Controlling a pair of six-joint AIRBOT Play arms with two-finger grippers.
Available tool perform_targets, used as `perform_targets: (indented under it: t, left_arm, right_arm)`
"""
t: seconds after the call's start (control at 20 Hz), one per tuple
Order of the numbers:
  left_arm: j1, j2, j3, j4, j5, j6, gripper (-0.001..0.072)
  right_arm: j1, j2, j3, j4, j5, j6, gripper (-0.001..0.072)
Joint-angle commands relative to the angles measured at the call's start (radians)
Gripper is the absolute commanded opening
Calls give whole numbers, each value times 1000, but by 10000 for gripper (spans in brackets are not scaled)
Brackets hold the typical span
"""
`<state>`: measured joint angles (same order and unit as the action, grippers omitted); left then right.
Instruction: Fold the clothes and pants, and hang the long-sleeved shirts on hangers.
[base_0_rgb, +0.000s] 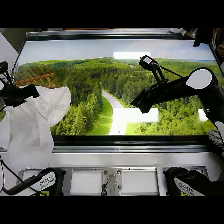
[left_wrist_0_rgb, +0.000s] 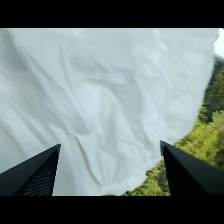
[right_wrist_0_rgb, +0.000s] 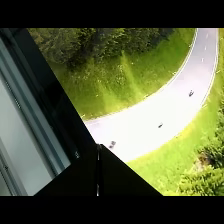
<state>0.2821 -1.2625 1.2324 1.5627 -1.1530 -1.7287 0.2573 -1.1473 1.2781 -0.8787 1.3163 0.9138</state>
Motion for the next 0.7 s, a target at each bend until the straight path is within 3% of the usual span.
perform_targets:
  t: [0.0,0.25,0.3,0.35,0.4,0.45,0.65]
  left_arm:
    - [58,-129,0,33,53,-34,720]
    - [12,-226,0,34,84,-64,720]
    - [1,-230,0,34,83,-68,549]
    - [-10,-227,0,34,82,-67,269]
    - [-19,-218,0,33,84,-67,98]
    - [-32,-199,0,32,83,-66,14]
    - [-156,-31,0,31,64,-32,14]
  right_arm:
    - [0,-1,0,0,0,0,18]
    - [0,-1,0,0,0,0,18]
    - [0,-1,0,0,0,0,18]
    - [0,-2,0,0,-5,0,18]
    - [0,-1,0,0,-11,0,18]
    - [0,-2,0,2,-11,0,18]
    - [0,-1,0,81,-2,3,19]
